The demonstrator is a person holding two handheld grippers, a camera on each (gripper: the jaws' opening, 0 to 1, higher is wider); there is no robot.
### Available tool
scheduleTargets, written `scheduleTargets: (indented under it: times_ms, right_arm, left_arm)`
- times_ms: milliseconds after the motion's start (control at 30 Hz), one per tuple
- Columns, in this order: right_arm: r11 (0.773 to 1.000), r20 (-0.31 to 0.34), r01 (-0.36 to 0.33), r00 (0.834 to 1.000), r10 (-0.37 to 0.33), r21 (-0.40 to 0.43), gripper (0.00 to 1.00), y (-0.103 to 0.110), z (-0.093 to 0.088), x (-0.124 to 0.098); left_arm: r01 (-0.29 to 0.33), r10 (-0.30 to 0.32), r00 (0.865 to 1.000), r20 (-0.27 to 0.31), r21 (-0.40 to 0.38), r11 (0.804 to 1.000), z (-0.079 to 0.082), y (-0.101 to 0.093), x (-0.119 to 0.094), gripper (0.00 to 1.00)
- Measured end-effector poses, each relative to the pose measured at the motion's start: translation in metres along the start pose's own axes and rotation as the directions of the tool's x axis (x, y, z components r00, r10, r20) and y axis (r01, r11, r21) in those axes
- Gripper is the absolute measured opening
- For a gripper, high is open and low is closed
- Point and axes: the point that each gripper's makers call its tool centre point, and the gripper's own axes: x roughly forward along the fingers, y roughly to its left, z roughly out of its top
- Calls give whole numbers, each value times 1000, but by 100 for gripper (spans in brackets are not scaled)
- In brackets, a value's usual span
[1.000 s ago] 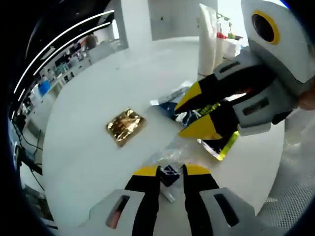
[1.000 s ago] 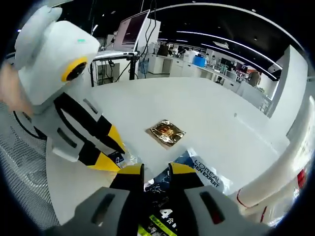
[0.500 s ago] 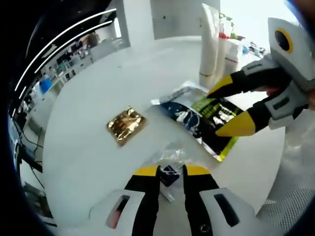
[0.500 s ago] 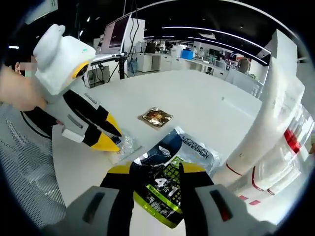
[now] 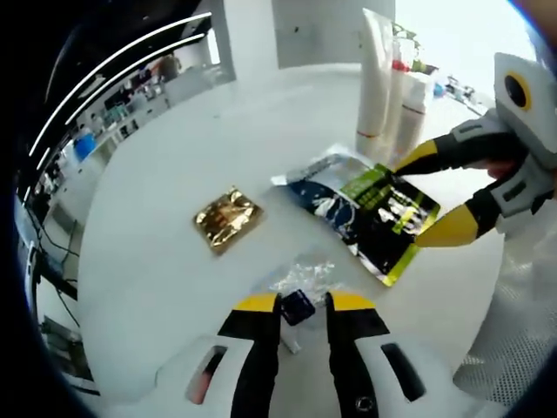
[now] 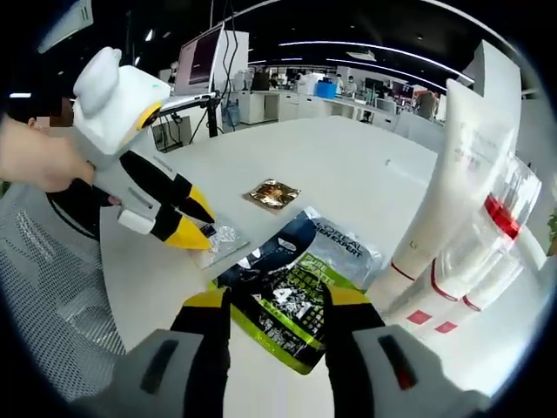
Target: Arrange the skincare products in the storage area until every visible bottle or jar stands upright without overlapping.
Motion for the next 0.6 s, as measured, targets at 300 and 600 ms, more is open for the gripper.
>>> scheduleTargets:
  times_ms: [300,600]
  right_arm:
    - [1000,-5,5,1000,-5,26,48,-1,-6,-9]
    - [998,-9,32,999,-31,53,48,-7,-13,-19]
  left_arm:
    - [-7,7,1000,-8,-20,1000,-5,1,-4,21]
    - [-13,12,1000,-16,-90,996,-8,1,-3,21]
